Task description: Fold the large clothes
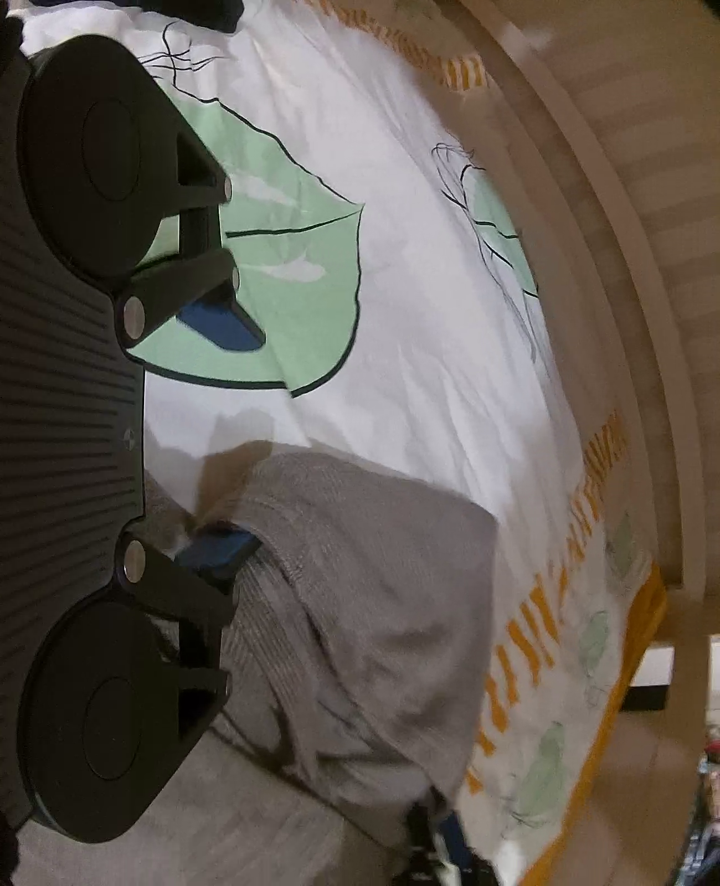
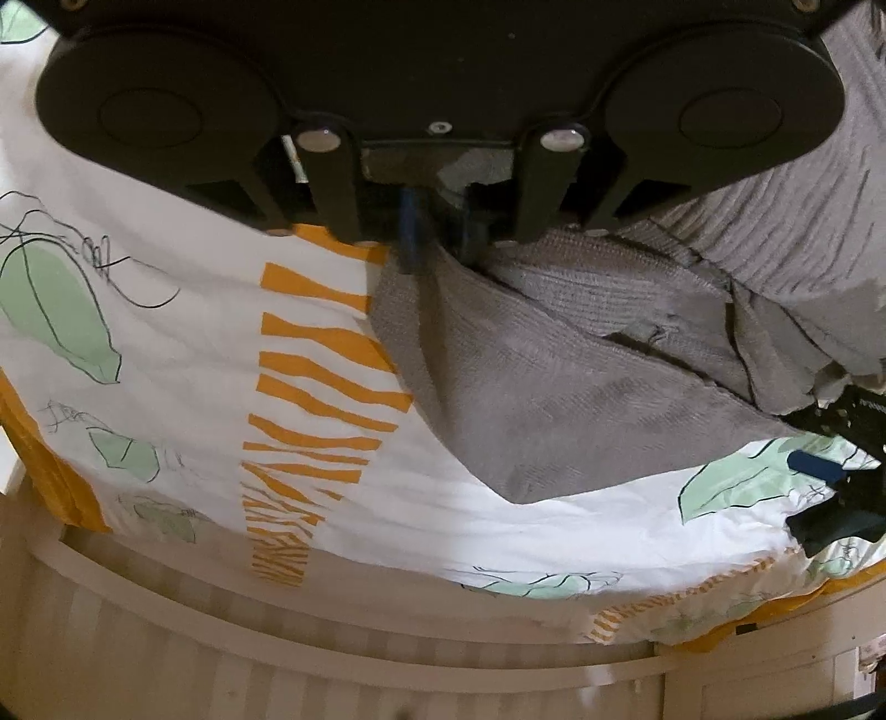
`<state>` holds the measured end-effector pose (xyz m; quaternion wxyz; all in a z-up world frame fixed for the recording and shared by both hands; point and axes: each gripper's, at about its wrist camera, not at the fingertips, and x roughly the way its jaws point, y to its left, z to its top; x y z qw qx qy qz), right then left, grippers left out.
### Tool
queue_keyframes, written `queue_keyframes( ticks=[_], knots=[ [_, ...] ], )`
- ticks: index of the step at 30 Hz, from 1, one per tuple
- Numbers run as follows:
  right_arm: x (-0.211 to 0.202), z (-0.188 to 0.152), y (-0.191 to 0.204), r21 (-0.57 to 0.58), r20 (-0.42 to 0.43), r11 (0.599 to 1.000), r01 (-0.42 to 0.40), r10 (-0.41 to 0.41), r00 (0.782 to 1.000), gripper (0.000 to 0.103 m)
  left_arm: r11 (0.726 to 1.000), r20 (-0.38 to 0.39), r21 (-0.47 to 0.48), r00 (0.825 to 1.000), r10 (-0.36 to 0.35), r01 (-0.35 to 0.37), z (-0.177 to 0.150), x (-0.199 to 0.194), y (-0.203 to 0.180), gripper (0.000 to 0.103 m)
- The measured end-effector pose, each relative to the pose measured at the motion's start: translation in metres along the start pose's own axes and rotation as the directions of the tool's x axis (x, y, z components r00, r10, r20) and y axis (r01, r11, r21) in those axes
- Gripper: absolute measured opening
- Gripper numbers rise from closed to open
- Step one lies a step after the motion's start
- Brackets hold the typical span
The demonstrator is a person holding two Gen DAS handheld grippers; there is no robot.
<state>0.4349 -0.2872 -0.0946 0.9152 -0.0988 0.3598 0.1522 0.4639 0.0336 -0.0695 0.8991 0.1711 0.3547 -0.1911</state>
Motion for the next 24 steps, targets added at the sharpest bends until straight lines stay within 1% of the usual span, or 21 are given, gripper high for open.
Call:
queue_keyframes(
  ticks=[1,2,4,6,8,10,12,13,14,16,19,21,22,23,24],
  knots=[
    [-0.003,-0.002,-0.003,0.016,-0.007,1.0,-0.016,0.016,1.0,0.055,1.0,0.005,-0.017,1.0,-0.02,0.02,0.001,-0.006,0.003,0.071],
    [-0.007,-0.004,-0.007,0.031,-0.011,0.999,-0.026,0.027,1.0,0.058,0.998,0.011,-0.034,0.999,-0.043,0.044,0.002,-0.013,0.007,0.071],
    [-0.014,-0.006,-0.012,0.044,-0.015,0.999,-0.028,0.029,0.999,0.058,0.993,0.021,-0.072,0.995,-0.093,0.094,0.006,-0.025,0.016,0.073],
    [-0.023,-0.006,-0.015,0.056,-0.015,0.998,-0.031,0.032,0.999,0.059,0.984,0.04,-0.122,0.992,-0.122,0.126,0.01,-0.034,0.023,0.075],
    [-0.032,-0.004,-0.018,0.08,0.007,0.996,-0.041,0.041,0.999,0.061,0.97,0.084,-0.201,0.989,-0.121,0.136,0.015,-0.042,0.029,0.076],
    [-0.039,0.003,-0.018,0.11,0.053,0.992,-0.066,0.06,0.997,0.062,0.944,0.122,-0.299,0.986,-0.111,0.143,0.02,-0.042,0.031,0.078],
    [-0.039,0.012,-0.015,0.145,0.105,0.984,-0.105,0.09,0.99,0.062,0.917,0.131,-0.373,0.986,-0.102,0.144,0.024,-0.033,0.026,0.078],
    [-0.036,0.018,-0.012,0.153,0.123,0.981,-0.119,0.101,0.987,0.058,0.911,0.127,-0.39,0.988,-0.091,0.134,0.025,-0.028,0.023,0.078],
    [-0.032,0.024,-0.008,0.154,0.13,0.98,-0.124,0.105,0.986,0.047,0.909,0.12,-0.402,0.99,-0.071,0.114,0.026,-0.022,0.017,0.078],
    [-0.021,0.033,0.001,0.155,0.134,0.981,-0.115,0.094,0.986,0.033,0.908,0.109,-0.412,0.993,-0.043,0.084,0.024,-0.007,0.007,0.078],
    [0.001,0.039,0.007,0.18,0.119,0.978,-0.107,0.086,0.989,0.033,0.909,0.048,-0.413,0.998,-0.047,0.062,0.017,0.021,-0.005,0.077],
    [0.016,0.034,0.011,0.154,0.069,0.987,-0.047,0.037,0.997,0.03,0.916,-0.016,-0.399,0.999,-0.043,0.033,0.007,0.037,-0.008,0.078],
    [0.024,0.029,0.01,0.15,0.03,0.988,-0.028,0.024,0.999,0.027,0.915,-0.053,-0.402,0.998,-0.042,0.018,0.0,0.045,-0.008,0.079],
    [0.032,0.021,0.009,0.15,-0.008,0.989,-0.01,0.012,1.0,0.027,0.904,-0.054,-0.427,0.996,-0.065,0.036,-0.009,0.046,-0.004,0.08],
    [0.035,0.012,0.007,0.148,-0.016,0.989,-0.002,0.005,1.0,0.027,0.886,-0.032,-0.46,0.996,-0.083,0.059,-0.016,0.047,0.0,0.081]
  ],
)
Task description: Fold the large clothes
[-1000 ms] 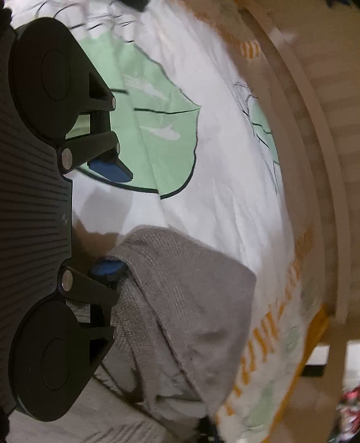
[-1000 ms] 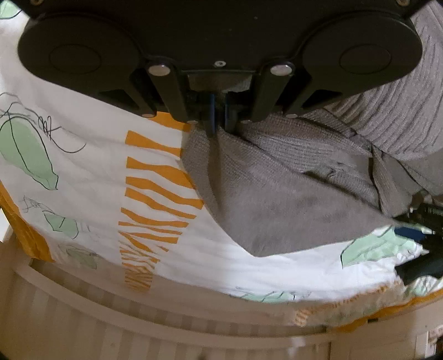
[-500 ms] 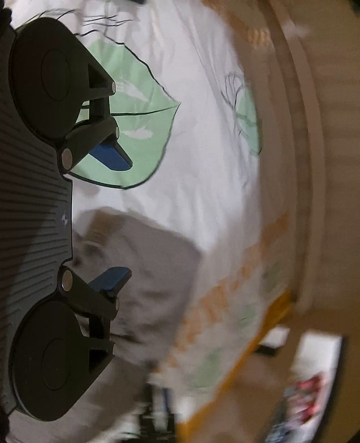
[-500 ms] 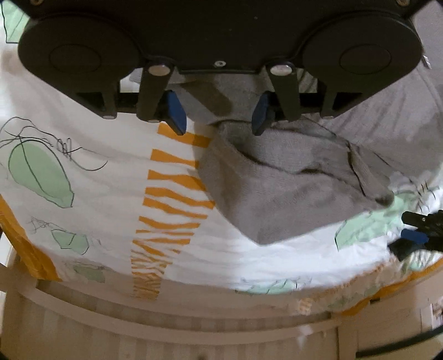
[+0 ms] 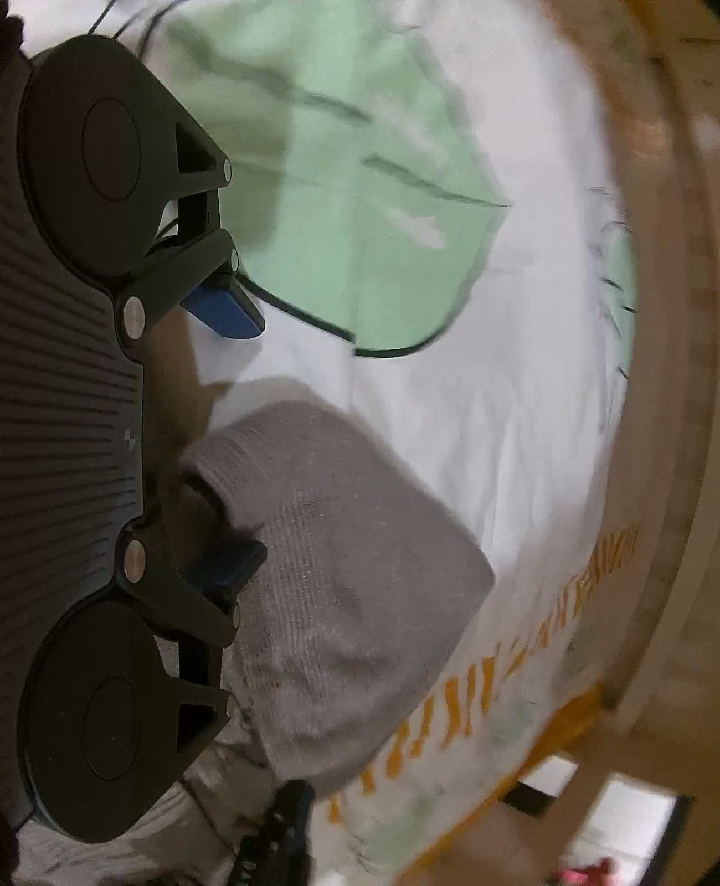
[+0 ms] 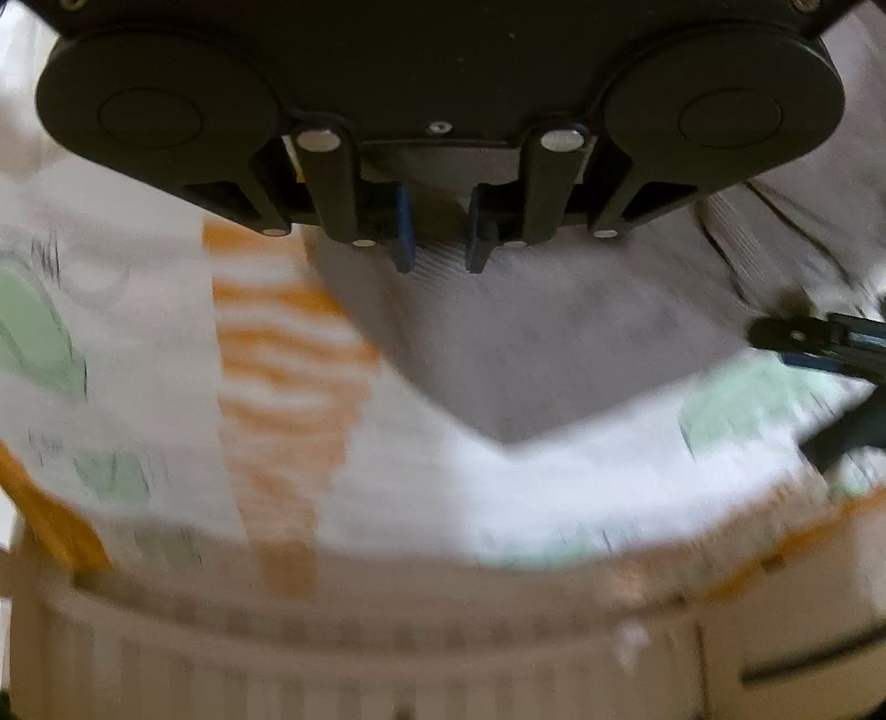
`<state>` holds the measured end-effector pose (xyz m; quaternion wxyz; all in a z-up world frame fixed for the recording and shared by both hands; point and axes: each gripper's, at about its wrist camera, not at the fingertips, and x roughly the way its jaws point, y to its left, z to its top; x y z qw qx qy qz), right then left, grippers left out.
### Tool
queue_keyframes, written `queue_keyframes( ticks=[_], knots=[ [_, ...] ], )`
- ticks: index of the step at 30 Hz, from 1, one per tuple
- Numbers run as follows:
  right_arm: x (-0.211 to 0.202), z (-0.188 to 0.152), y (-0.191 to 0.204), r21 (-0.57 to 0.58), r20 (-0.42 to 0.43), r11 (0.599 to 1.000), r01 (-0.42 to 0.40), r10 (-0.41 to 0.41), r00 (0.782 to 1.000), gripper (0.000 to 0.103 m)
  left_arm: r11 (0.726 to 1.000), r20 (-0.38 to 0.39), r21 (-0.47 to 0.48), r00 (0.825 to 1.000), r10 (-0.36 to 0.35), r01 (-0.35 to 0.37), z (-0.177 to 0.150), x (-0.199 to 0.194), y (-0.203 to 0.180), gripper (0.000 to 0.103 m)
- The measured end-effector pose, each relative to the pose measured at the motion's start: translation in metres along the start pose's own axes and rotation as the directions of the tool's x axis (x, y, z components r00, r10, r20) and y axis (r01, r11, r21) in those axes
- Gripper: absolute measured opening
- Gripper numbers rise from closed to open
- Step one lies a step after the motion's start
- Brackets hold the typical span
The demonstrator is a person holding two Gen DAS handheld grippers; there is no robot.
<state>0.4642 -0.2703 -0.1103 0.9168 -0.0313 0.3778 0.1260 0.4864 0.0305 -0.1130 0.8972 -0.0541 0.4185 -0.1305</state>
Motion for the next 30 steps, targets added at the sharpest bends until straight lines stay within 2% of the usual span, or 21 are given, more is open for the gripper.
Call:
queue_keyframes(
  ticks=[2,6,8,9,11,13,18,24,30],
  knots=[
    [-0.004,-0.01,-0.009,0.032,0.035,0.999,-0.026,0.025,0.999,0.025,1.0,0.009,-0.012,1.0,-0.021,0.021,-0.002,-0.002,0.006,0.081],
    [-0.009,-0.006,-0.011,0.048,0.029,0.998,-0.038,0.036,0.999,0.026,0.999,0.001,0.027,1.0,-0.017,0.017,0.009,-0.013,0.0,0.078],
    [-0.02,0.0,-0.011,0.044,0.045,0.997,-0.066,0.064,0.997,0.037,0.999,0.043,0.037,0.998,-0.037,0.035,0.015,-0.029,-0.003,0.078],
    [-0.026,0.003,-0.012,0.048,0.061,0.995,-0.085,0.082,0.995,0.039,0.998,0.07,0.048,0.996,-0.053,0.05,0.02,-0.038,-0.006,0.079],
    [-0.039,0.011,-0.015,0.053,0.101,0.992,-0.115,0.11,0.989,0.053,0.996,0.106,0.068,0.992,-0.064,0.057,0.031,-0.049,-0.008,0.079],
    [-0.043,0.022,-0.019,0.065,0.122,0.988,-0.14,0.132,0.984,0.058,0.994,0.115,0.09,0.991,-0.065,0.055,0.046,-0.049,-0.01,0.079],
    [-0.024,0.052,-0.019,0.038,0.115,0.991,-0.127,0.122,0.986,0.058,0.989,0.078,0.14,0.995,-0.058,0.047,0.069,-0.02,-0.017,0.079],
    [0.014,0.071,-0.016,0.025,0.066,0.992,-0.123,0.122,0.99,0.058,0.987,0.004,0.142,0.997,-0.08,0.079,0.073,0.021,-0.019,0.079],
    [0.049,0.076,-0.013,0.024,0.007,0.991,-0.135,0.135,0.991,0.058,0.983,-0.067,0.152,0.993,-0.094,0.103,0.072,0.054,-0.024,0.078]
  ],
)
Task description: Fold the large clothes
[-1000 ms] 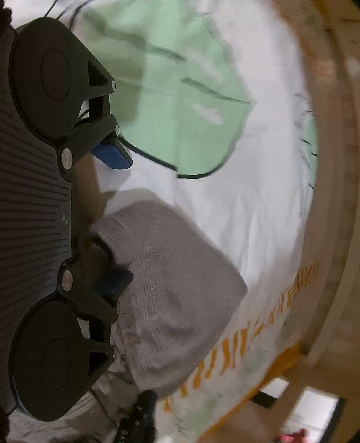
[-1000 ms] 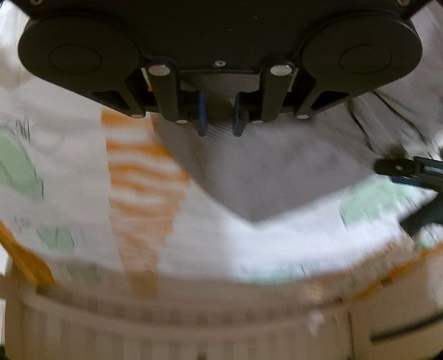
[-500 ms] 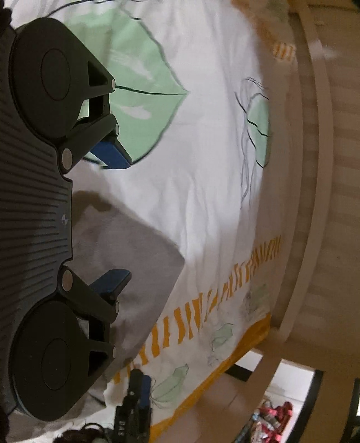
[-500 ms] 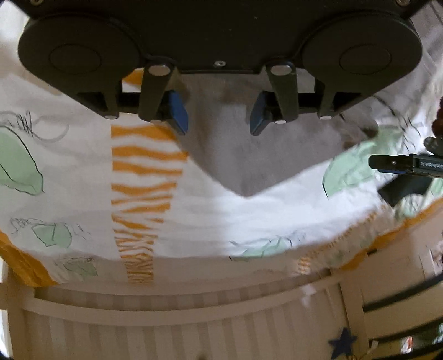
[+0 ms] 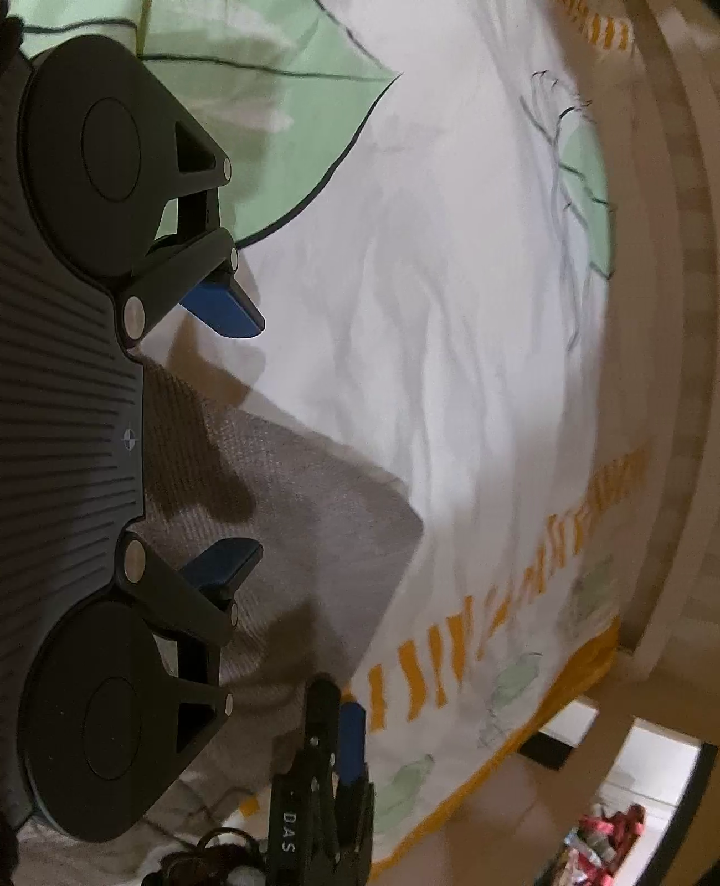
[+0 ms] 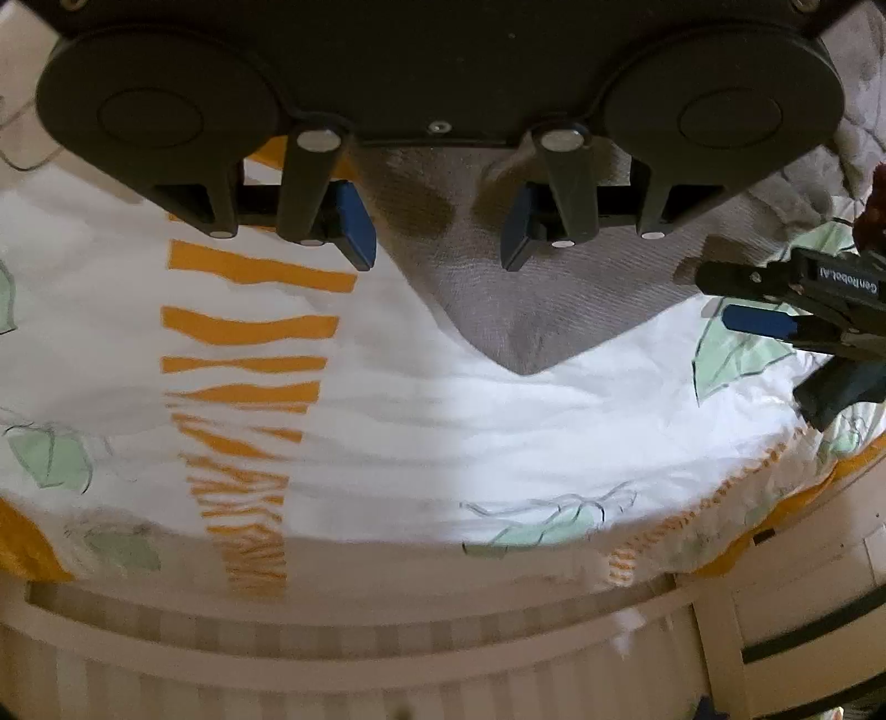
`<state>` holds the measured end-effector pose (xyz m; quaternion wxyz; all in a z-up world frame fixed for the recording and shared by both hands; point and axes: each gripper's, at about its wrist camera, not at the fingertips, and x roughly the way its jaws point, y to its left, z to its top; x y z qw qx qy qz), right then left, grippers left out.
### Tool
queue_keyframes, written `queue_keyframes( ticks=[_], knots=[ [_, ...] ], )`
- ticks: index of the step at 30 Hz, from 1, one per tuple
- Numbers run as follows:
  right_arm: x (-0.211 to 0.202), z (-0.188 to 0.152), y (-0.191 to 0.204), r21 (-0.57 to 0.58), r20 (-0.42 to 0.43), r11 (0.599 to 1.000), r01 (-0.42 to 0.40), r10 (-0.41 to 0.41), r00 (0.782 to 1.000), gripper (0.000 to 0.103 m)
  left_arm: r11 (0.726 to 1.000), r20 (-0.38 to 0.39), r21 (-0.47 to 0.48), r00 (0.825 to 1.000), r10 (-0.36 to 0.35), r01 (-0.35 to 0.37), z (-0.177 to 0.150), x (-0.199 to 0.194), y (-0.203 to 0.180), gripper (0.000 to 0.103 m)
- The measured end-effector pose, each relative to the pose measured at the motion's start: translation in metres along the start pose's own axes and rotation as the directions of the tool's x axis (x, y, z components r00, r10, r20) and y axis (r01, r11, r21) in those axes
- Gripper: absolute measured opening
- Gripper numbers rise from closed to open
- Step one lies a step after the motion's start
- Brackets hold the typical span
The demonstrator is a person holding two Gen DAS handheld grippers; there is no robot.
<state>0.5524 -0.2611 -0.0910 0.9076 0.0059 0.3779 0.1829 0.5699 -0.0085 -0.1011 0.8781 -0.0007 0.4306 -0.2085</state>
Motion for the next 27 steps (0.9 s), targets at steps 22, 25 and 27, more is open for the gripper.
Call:
queue_keyframes(
  ticks=[22,25,27],
  knots=[
    [-0.063,-0.015,0.026,-0.132,0.164,0.991,-0.036,0.058,0.985,0.012,0.995,0.333,0.101,0.943,-0.012,-0.023,-0.041,-0.09,-0.024,0.004],
    [-0.099,-0.031,0.037,-0.194,0.206,0.98,-0.039,0.08,0.975,0.009,0.979,0.388,0.199,0.921,-0.042,-0.039,-0.066,-0.126,-0.04,0.004],
    [-0.121,-0.043,0.043,-0.231,0.223,0.972,-0.044,0.096,0.97,0.009,0.963,0.406,0.266,0.911,-0.077,-0.037,-0.087,-0.148,-0.049,0.004]
  ],
)
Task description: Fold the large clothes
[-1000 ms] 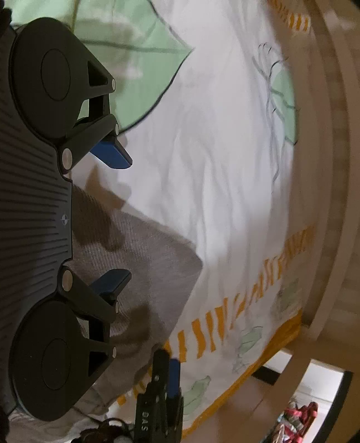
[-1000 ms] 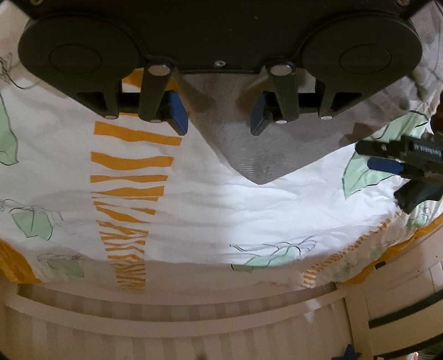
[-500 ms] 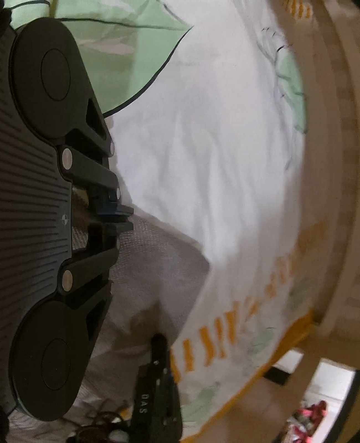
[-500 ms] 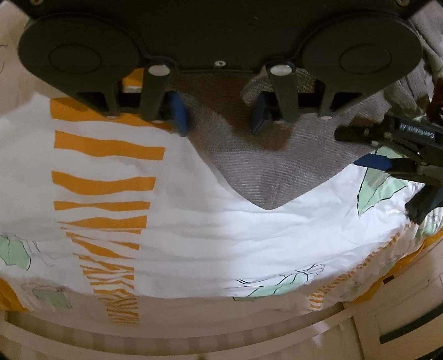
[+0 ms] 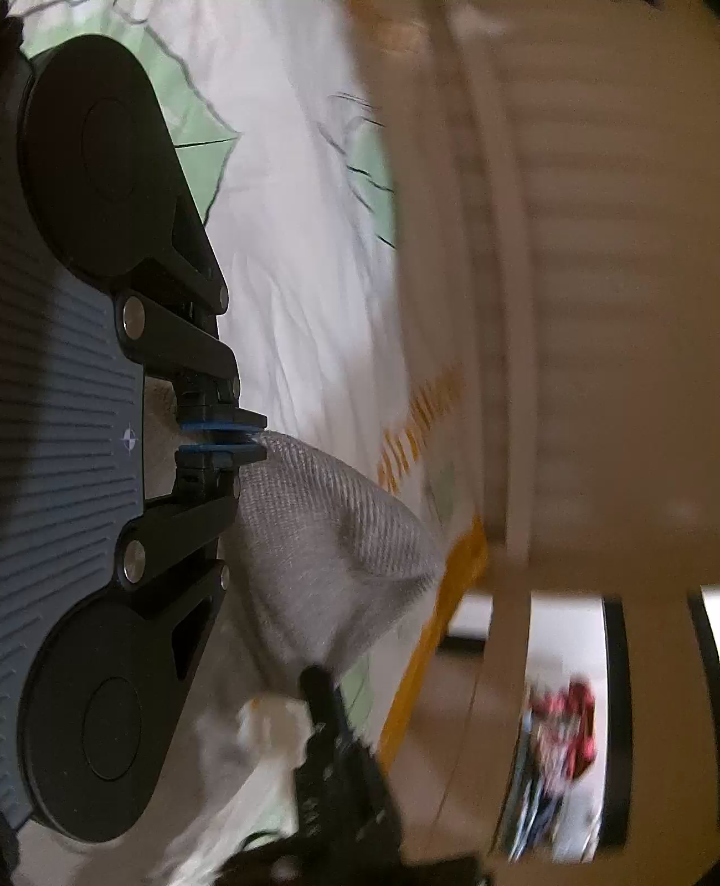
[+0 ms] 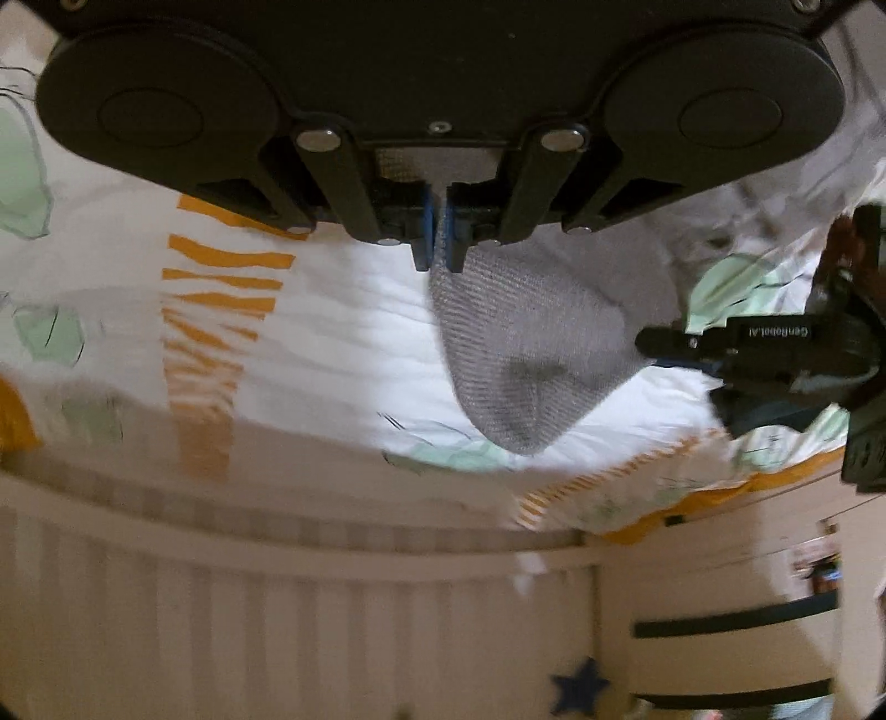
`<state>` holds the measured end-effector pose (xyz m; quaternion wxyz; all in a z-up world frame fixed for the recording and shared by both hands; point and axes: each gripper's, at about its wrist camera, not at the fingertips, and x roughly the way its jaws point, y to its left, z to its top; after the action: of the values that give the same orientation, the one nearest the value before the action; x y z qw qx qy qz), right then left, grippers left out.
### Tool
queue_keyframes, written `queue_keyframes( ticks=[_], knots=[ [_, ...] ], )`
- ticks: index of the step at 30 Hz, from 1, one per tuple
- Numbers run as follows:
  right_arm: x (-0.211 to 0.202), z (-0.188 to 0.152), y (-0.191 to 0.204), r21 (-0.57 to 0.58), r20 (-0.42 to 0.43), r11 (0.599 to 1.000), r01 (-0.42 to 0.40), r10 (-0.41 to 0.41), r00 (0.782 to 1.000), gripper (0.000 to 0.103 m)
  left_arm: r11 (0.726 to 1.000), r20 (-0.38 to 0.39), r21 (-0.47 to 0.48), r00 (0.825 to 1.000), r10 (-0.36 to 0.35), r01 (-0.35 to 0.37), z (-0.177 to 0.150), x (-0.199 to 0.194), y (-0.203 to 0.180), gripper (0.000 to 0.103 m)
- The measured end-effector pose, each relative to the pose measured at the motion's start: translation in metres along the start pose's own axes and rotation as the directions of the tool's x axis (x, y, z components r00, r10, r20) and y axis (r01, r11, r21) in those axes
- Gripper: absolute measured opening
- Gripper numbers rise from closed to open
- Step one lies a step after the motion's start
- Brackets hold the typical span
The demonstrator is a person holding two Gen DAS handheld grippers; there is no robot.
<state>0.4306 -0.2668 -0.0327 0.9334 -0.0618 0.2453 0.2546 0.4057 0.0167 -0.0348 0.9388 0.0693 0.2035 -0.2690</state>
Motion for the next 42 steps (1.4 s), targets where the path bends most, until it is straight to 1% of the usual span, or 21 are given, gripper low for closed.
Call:
queue_keyframes(
  ticks=[4,6,9,12,14,16,18,19,20,21,22,23,24,26,28,32,33,35,37,40,42],
  knots=[
    [-0.044,-0.019,0.02,-0.013,0.001,0.999,-0.035,0.035,0.999,0.009,0.994,-0.007,0.098,0.999,-0.051,0.051,-0.021,-0.046,-0.029,0.004],
    [-0.063,-0.034,0.033,-0.006,-0.018,0.999,-0.053,0.053,0.998,0.009,0.987,-0.034,0.14,0.996,-0.078,0.082,-0.033,-0.066,-0.044,0.004],
    [-0.086,-0.058,0.051,-0.019,-0.072,0.997,-0.072,0.07,0.995,0.009,0.971,-0.1,0.197,0.988,-0.118,0.136,-0.05,-0.077,-0.06,0.004],
    [-0.095,-0.081,0.064,-0.016,-0.152,0.996,-0.084,0.081,0.985,0.009,0.956,-0.189,0.228,0.972,-0.143,0.185,-0.069,-0.082,-0.074,0.004],
    [-0.098,-0.094,0.072,-0.009,-0.199,0.996,-0.089,0.086,0.976,0.009,0.951,-0.249,0.22,0.955,-0.162,0.219,-0.082,-0.084,-0.08,0.005],
    [-0.1,-0.105,0.077,0.023,-0.243,0.995,-0.099,0.102,0.965,0.009,0.95,-0.315,0.194,0.933,-0.175,0.243,-0.09,-0.083,-0.086,0.007],
    [-0.102,-0.11,0.077,0.049,-0.265,0.994,-0.102,0.112,0.958,0.009,0.964,-0.333,0.133,0.927,-0.175,0.23,-0.09,-0.085,-0.078,0.007],
    [-0.105,-0.109,0.078,0.062,-0.261,0.994,-0.09,0.103,0.96,0.01,0.973,-0.332,0.065,0.925,-0.187,0.22,-0.088,-0.087,-0.074,0.007],
    [-0.107,-0.108,0.077,0.08,-0.251,0.994,-0.079,0.097,0.963,0.015,0.98,-0.315,-0.03,0.928,-0.198,0.199,-0.083,-0.087,-0.065,0.01],
    [-0.11,-0.106,0.075,0.115,-0.234,0.991,-0.067,0.092,0.968,0.017,0.977,-0.293,-0.127,0.935,-0.201,0.171,-0.079,-0.087,-0.056,0.019],
    [-0.112,-0.104,0.07,0.157,-0.214,0.986,-0.055,0.088,0.973,0.022,0.961,-0.267,-0.234,0.94,-0.21,0.148,-0.075,-0.087,-0.047,0.026],
    [-0.114,-0.102,0.066,0.203,-0.193,0.978,-0.041,0.081,0.978,0.028,0.929,-0.235,-0.345,0.946,-0.221,0.132,-0.071,-0.084,-0.038,0.045],
    [-0.114,-0.101,0.062,0.247,-0.173,0.969,-0.031,0.076,0.982,0.032,0.89,-0.202,-0.44,0.953,-0.225,0.117,-0.07,-0.081,-0.03,0.059],
    [-0.112,-0.1,0.053,0.337,-0.14,0.941,-0.018,0.069,0.988,0.05,0.829,-0.159,-0.552,0.964,-0.212,0.091,-0.069,-0.075,-0.023,0.062],
    [-0.109,-0.104,0.049,0.419,-0.123,0.908,-0.022,0.081,0.989,0.051,0.801,-0.153,-0.596,0.97,-0.191,0.063,-0.072,-0.065,-0.026,0.062],
    [-0.1,-0.119,0.047,0.554,-0.121,0.832,-0.02,0.104,0.987,0.051,0.747,-0.166,-0.664,0.966,-0.2,0.041,-0.086,-0.055,-0.033,0.062],
    [-0.099,-0.123,0.048,0.58,-0.117,0.814,-0.022,0.11,0.987,0.051,0.738,-0.169,-0.674,0.965,-0.2,0.035,-0.089,-0.052,-0.034,0.062],
    [-0.097,-0.129,0.049,0.617,-0.103,0.786,-0.03,0.118,0.988,0.051,0.73,-0.176,-0.683,0.964,-0.2,0.027,-0.094,-0.052,-0.04,0.062],
    [-0.094,-0.132,0.052,0.641,-0.091,0.767,-0.034,0.12,0.989,0.051,0.724,-0.183,-0.69,0.962,-0.203,0.022,-0.097,-0.055,-0.044,0.062],
    [-0.088,-0.129,0.054,0.651,-0.076,0.758,-0.028,0.102,0.992,0.05,0.725,-0.186,-0.689,0.963,-0.196,0.015,-0.1,-0.065,-0.045,0.062],
    [-0.084,-0.126,0.054,0.663,-0.085,0.749,-0.008,0.086,0.993,0.046,0.728,-0.186,-0.686,0.965,-0.187,0.009,-0.1,-0.066,-0.045,0.062]
  ],
)
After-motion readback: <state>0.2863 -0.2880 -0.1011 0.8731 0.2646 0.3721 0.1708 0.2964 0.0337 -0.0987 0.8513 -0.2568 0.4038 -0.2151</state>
